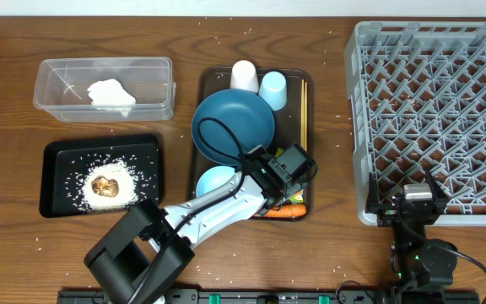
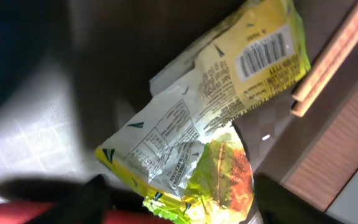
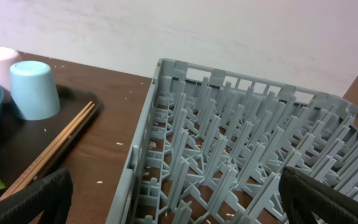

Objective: Sort waste into correct bins and load items into the dishwasher rack
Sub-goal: 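Grasp the yellow snack wrapper with the left gripper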

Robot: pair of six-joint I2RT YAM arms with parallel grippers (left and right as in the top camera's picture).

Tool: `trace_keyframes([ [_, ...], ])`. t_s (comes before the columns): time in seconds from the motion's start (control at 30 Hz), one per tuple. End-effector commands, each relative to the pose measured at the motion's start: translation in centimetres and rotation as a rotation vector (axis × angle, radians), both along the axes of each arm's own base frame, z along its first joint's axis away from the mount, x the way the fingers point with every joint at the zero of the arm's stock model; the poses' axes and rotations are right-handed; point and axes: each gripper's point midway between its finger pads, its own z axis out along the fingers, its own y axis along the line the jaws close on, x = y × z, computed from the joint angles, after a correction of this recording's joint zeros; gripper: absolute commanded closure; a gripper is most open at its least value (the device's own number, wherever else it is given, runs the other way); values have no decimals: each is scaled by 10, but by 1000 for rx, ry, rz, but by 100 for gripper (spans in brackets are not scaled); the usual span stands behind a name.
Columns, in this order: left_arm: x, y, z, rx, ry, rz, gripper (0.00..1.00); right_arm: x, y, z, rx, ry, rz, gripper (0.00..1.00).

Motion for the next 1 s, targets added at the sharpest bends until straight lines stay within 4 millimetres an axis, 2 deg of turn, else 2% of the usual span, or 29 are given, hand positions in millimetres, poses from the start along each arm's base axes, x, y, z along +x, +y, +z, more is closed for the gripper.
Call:
trace_keyframes([
  [0.0, -1, 6, -6, 30, -4, 0, 42, 0, -3, 0, 4, -1, -15, 1],
  [0.23, -1, 6, -8, 34, -2, 0, 44, 0, -3, 0, 4, -1, -15, 1],
  [0.47, -3, 8, -23, 63, 22, 0, 44, 0, -3, 0, 4, -1, -15, 1],
  [0.77, -1, 6, -22, 58, 10, -6, 44, 0, -3, 0, 4, -1, -15, 1],
  [0.83, 0, 7, -22, 60, 6, -5, 45, 0, -3, 0, 4, -1, -15, 1],
  [0.97, 0, 7, -22, 61, 4, -4, 59, 0, -3, 0, 3, -1, -15, 1],
])
